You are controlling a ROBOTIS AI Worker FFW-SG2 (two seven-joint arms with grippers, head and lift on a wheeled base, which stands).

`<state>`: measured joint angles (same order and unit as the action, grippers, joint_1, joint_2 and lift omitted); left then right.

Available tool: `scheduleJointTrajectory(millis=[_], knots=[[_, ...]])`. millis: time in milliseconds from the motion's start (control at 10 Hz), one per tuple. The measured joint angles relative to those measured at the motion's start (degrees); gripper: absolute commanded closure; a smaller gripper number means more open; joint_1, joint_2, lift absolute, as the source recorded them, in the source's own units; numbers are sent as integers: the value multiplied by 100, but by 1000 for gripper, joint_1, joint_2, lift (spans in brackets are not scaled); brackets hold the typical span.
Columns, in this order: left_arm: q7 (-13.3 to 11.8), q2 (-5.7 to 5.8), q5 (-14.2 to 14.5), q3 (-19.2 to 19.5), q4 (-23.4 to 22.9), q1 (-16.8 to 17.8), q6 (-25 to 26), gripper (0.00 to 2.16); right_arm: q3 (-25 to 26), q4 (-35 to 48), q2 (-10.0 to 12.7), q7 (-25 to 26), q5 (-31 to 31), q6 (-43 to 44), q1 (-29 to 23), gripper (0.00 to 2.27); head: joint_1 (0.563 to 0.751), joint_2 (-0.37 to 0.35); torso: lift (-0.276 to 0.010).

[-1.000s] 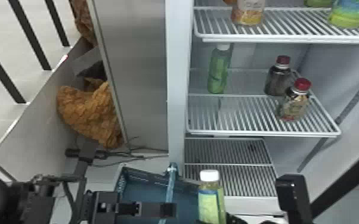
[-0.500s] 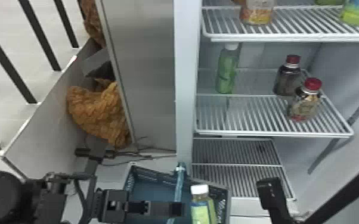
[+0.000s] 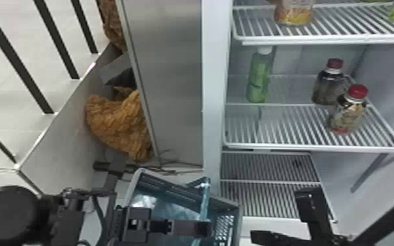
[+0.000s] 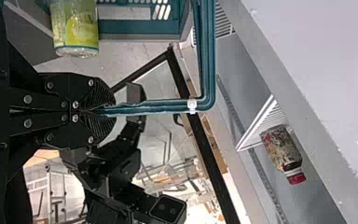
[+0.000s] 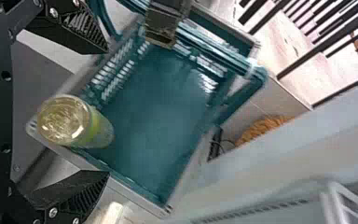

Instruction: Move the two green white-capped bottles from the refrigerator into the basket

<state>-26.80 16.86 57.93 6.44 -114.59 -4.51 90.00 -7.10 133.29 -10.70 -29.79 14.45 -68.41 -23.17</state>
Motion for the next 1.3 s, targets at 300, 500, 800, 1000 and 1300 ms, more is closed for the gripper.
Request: scheduleJointTrajectory(millis=[300,500,800,1000,1300], knots=[[0,0,6,5,-3,2,0,1181,261,442,64,54,-508,297,-228,116,695,-14,-263],[0,-2,18,18,-3,-7,0,1181,446,776,123,190,-804,709,-386,108,695,-60,-263],[0,-7,46,38,-8,-36,0,1181,682,878,247,497,-974,2069,-499,76,695,-95,-263],[0,-13,50,34,-8,-50,0,1181,755,582,318,645,-1048,3072,-363,75,695,-115,-263],[0,-17,46,18,-8,-32,0,1181,730,46,349,832,-1037,4056,-63,75,695,-121,-263]])
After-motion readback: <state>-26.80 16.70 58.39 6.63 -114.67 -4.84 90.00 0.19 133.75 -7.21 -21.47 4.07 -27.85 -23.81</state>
